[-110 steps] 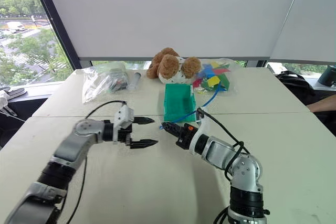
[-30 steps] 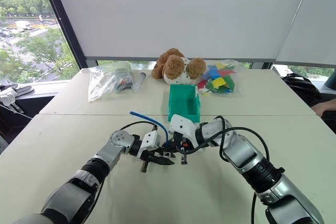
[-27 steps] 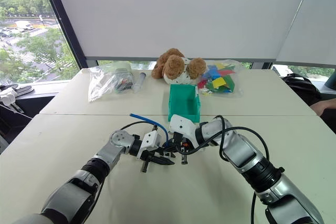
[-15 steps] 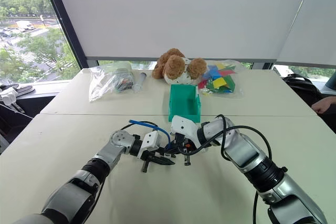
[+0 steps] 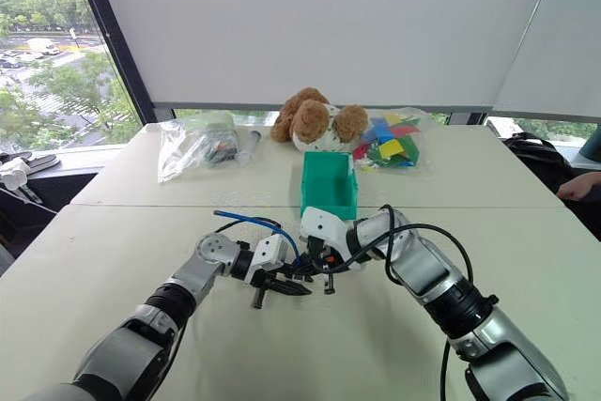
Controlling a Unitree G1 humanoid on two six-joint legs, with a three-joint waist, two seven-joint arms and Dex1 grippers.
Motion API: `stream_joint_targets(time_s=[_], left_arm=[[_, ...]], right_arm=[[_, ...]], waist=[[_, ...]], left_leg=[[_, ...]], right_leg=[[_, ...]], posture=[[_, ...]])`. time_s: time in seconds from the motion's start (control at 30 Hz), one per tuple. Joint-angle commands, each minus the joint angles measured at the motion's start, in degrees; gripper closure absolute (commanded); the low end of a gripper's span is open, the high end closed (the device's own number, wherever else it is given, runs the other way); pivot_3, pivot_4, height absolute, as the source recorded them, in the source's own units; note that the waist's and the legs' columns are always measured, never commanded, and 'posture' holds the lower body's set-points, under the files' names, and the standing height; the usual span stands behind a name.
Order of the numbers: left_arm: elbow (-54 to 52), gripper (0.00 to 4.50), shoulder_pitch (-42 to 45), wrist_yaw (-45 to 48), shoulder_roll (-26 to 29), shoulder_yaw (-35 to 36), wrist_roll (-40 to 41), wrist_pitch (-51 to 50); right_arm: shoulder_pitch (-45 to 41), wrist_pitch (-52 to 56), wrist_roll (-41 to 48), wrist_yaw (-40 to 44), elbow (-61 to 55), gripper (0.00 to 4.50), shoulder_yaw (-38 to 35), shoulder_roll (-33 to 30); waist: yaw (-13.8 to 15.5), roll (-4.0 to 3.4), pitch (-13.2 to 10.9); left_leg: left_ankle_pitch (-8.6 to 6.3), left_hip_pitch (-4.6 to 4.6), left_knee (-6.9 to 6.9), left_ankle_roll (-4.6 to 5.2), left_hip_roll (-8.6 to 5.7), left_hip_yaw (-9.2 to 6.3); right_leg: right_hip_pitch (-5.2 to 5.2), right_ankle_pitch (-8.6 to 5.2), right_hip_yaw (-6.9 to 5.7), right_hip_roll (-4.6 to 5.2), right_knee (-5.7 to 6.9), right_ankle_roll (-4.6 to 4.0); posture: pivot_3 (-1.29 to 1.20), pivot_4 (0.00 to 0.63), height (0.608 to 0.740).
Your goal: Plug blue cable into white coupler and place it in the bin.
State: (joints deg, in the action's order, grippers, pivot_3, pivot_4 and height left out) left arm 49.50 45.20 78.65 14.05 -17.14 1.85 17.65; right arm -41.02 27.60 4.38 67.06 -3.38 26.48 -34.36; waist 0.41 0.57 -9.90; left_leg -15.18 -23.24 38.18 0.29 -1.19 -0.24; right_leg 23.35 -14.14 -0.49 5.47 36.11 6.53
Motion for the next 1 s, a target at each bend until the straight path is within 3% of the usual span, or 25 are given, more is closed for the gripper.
stream_joint_targets(time_s=[0.03,0.43,0.7,0.83,1.0], left_arm=[[-0.07,4.08,-0.76,-1.27,0.51,-0.21,-1.46,-0.64],[-2.91,4.08,-2.2,-1.08,2.25,0.64,-0.46,-2.2],[-16.48,0.12,-6.23,0.95,9.95,4.1,4.14,-10.49],[-24.52,0.03,-9.16,0.38,14.77,7.84,7.58,-16.84],[-31.15,0.03,-11.5,-6.31,17.07,14.78,12.78,-26.33]], right_arm=[[1.74,-0.46,-2.8,1.12,2.79,4.5,4.57,1.19],[3.02,0.7,-2.27,-0.07,2.18,4.5,1.01,3.54],[3.05,5.79,1.0,-1.15,-3.52,4.5,-4.76,2.04],[1.68,8.62,4.25,-3.47,-4.77,4.5,-10.04,2.03],[-7.76,13.19,7.91,-9.26,2.68,4.5,-18.43,3.97]], waist=[[-0.16,0.02,0.09],[-1.13,0.08,0.69],[-1.21,0.01,0.63],[-0.97,-0.01,0.56],[-1.1,-0.1,0.47]], left_leg=[[0.0,0.02,0.0,0.0,0.01,0.0],[0.0,0.09,-0.07,0.0,0.04,-0.05],[-0.01,-0.1,-0.22,-0.01,0.06,-0.04],[-0.01,-0.24,-0.22,-0.02,0.01,-0.04],[-0.01,-0.26,-0.21,-0.03,-0.01,-0.03]], right_leg=[[-0.02,0.0,0.0,-0.01,0.0,0.0],[-0.05,-0.01,0.0,-0.02,0.01,-0.01],[0.24,-0.01,0.02,0.01,0.01,-0.02],[0.34,-0.01,0.02,0.1,-0.02,-0.02],[0.36,0.0,0.11,0.33,-0.05,-0.04]], posture=[[0.0,0.15,0.74],[0.0,0.15,0.74],[0.0,0.15,0.74],[0.0,0.15,0.74],[0.0,0.15,0.74]])
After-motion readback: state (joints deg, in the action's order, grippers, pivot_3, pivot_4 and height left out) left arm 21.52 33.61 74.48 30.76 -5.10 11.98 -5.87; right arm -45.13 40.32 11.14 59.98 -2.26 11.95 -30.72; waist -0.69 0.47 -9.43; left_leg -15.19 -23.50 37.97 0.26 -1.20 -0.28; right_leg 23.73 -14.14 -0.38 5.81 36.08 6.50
